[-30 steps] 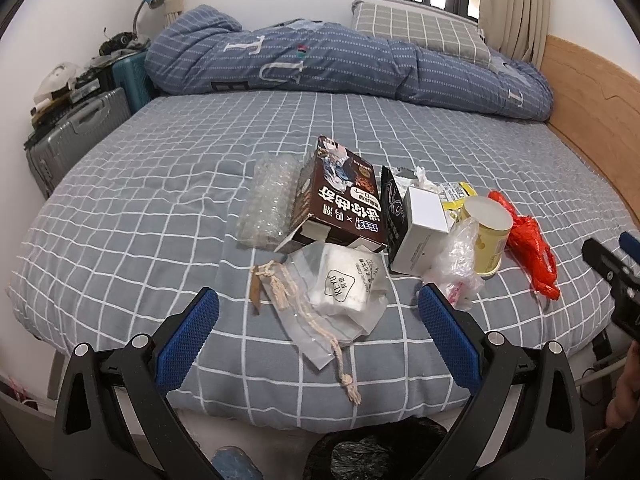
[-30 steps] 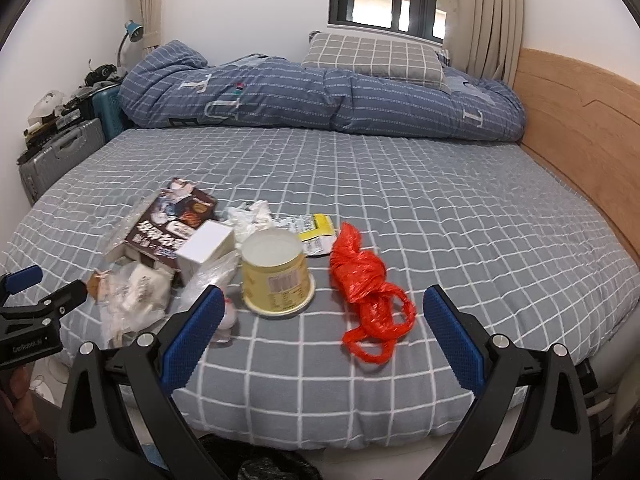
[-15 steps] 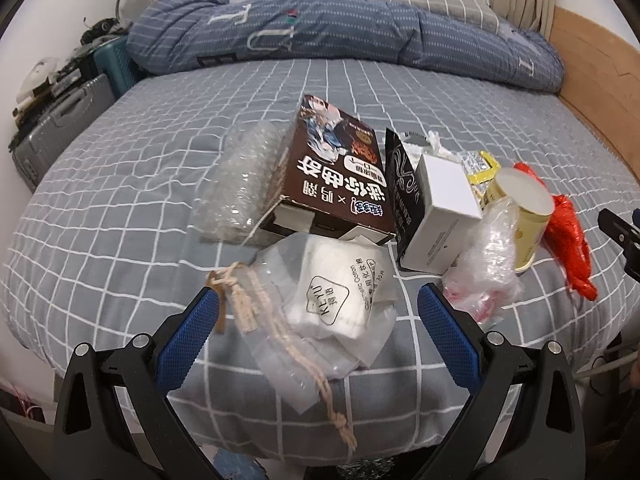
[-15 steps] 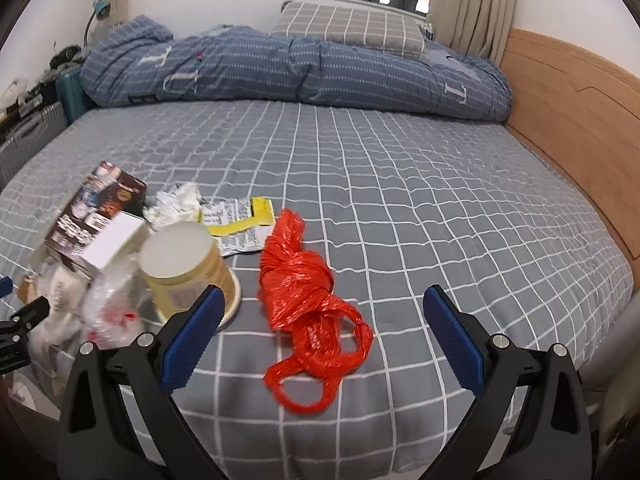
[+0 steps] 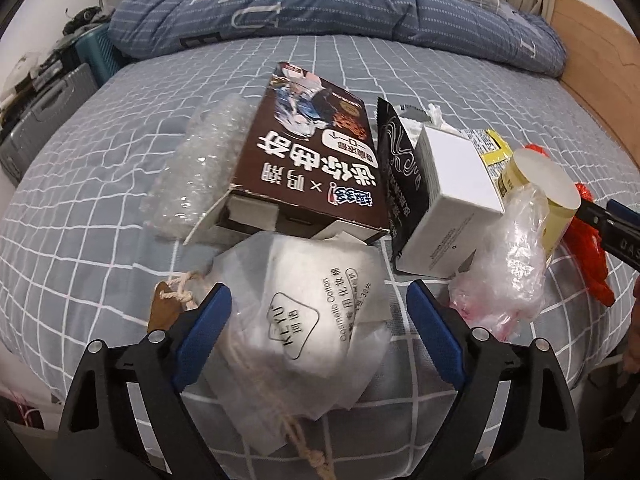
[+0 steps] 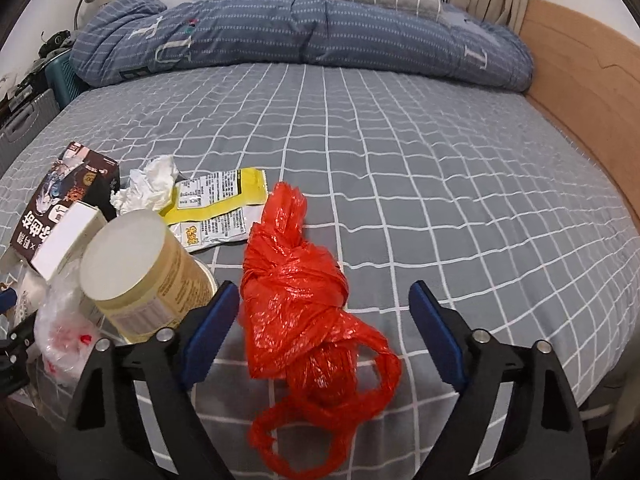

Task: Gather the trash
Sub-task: 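Grasp the red plastic bag with the right tool while the left tool grasps the white mask bag, then lift both held bags and carry them down toward the black trash bin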

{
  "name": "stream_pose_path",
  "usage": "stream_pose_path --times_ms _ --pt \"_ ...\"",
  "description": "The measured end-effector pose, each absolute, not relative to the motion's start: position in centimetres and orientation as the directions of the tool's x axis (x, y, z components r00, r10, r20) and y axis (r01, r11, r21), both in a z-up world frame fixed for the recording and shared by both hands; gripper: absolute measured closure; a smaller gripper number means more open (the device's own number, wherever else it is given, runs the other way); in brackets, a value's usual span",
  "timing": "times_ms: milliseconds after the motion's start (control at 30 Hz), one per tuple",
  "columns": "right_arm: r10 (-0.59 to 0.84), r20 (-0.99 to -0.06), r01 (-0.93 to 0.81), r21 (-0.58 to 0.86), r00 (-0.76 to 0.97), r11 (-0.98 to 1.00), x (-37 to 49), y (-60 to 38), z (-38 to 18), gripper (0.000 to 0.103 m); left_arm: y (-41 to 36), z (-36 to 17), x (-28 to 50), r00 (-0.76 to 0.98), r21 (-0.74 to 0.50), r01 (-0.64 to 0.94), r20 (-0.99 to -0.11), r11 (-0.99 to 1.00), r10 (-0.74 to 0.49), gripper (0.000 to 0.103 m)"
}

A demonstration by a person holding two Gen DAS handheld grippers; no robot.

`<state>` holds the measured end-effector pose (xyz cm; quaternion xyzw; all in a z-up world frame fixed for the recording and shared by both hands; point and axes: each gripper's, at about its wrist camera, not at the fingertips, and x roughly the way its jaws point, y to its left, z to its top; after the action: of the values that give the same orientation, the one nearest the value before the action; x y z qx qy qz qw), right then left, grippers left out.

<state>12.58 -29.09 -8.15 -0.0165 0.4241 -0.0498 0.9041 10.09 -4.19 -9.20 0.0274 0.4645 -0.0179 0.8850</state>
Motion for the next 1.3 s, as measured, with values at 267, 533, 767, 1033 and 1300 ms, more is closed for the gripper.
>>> stream_pose_path --times_ms 267,533,767,1033,1300 --pt "-0.08 -0.793 0.056 -0.058 0.604 0.997 14.0 -28.8 -9.5 0.033 -5.0 -10.3 11.1 0.555 0.084 0.055 -0.831 0.995 0.04 0.027" --pt "-0.076 -0.812 0.043 -0.062 0.579 0.997 14.5 -28.4 -10.4 0.045 -5.1 -10.9 11.8 0.551 0.064 0.069 -0.834 0.996 0.016 0.041" --pt "-0.076 -0.835 0.037 -0.066 0.544 0.997 14.9 -28.2 -11.3 0.057 -5.0 -11.1 11.7 0.547 0.041 0.068 -0.837 0.997 -0.003 0.048" --pt "-0.06 -0.841 0.04 -0.045 0.538 0.998 14.9 -28.3 -11.0 0.069 -4.7 -10.6 11.4 0.549 0.02 0.058 -0.836 0.998 -0.015 0.053" --pt "-0.058 -0.82 0.043 -0.04 0.57 0.998 14.2 -28.2 -9.6 0.069 -4.0 -9.0 10.8 0.564 -0.017 0.06 -0.825 0.998 -0.048 0.053"
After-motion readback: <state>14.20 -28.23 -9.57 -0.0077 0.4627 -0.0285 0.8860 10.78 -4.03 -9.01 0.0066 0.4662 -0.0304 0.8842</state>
